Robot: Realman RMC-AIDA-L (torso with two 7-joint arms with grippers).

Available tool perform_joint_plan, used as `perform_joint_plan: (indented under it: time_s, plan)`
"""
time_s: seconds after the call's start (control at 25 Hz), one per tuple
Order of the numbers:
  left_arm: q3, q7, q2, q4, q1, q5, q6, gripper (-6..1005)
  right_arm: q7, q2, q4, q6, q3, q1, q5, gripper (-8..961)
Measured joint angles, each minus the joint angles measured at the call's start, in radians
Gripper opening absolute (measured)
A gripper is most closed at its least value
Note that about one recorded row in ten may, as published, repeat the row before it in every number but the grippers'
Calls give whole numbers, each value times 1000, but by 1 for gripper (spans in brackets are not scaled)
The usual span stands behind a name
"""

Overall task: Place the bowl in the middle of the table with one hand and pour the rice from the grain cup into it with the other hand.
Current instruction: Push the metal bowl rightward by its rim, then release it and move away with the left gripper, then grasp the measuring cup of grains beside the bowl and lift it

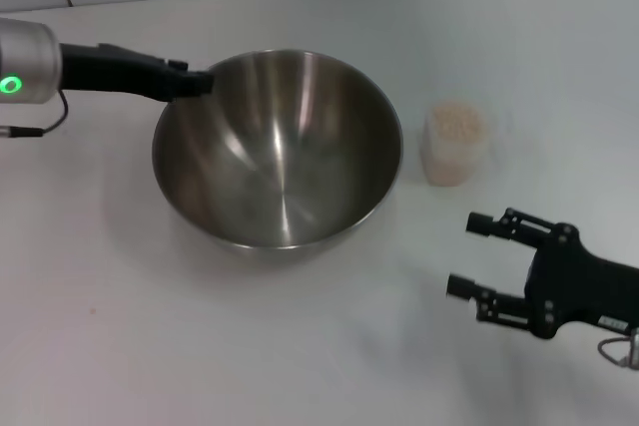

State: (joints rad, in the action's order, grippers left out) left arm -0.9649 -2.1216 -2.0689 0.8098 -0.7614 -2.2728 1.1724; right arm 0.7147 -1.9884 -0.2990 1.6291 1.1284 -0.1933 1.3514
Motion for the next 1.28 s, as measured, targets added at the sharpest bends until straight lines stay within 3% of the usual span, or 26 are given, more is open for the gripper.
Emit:
perform_joint_plan:
  time_s: [0.04,0.12,0.16,0.2,0.24,0.28,0.36,0.4,0.48,0.56,0.84,0.96,1.28]
  plan:
    - [-4,90,-1,121,81,87,72,212,10,-5,7,-10,-46,8,0,744]
    - [-9,166,-1,202,149,170,119,256,10,-12,10,-22,-77,16,-2,742]
    - [-15,284,1,274,240,279,180,278,10,-29,15,-58,-150,33,-3,741]
    - [-15,284,1,274,240,279,180,300,10,-29,15,-58,-150,33,-3,740]
    - [-17,362,4,304,296,345,217,322,10,-58,9,-112,-243,53,-3,738]
    - [-18,415,5,318,329,388,242,344,10,-58,9,-112,-243,53,-3,737]
    - [-7,563,14,332,430,458,331,607,-17,-92,9,-183,-380,65,-6,735]
    - [-7,563,14,332,430,458,331,647,-17,-92,9,-183,-380,65,-6,734]
    - [12,628,22,308,474,458,374,726,-99,-96,94,-212,-525,36,-9,732]
    - [26,661,23,282,487,457,383,805,-135,-92,138,-233,-579,7,-9,729]
    - [32,690,27,224,484,450,393,840,-146,-94,164,-372,-585,-93,-4,721]
    - [29,682,17,223,469,419,395,840,-147,-93,180,-413,-582,-126,-2,718]
    - [30,665,11,219,446,376,390,840,-146,-93,185,-447,-581,-151,-1,708]
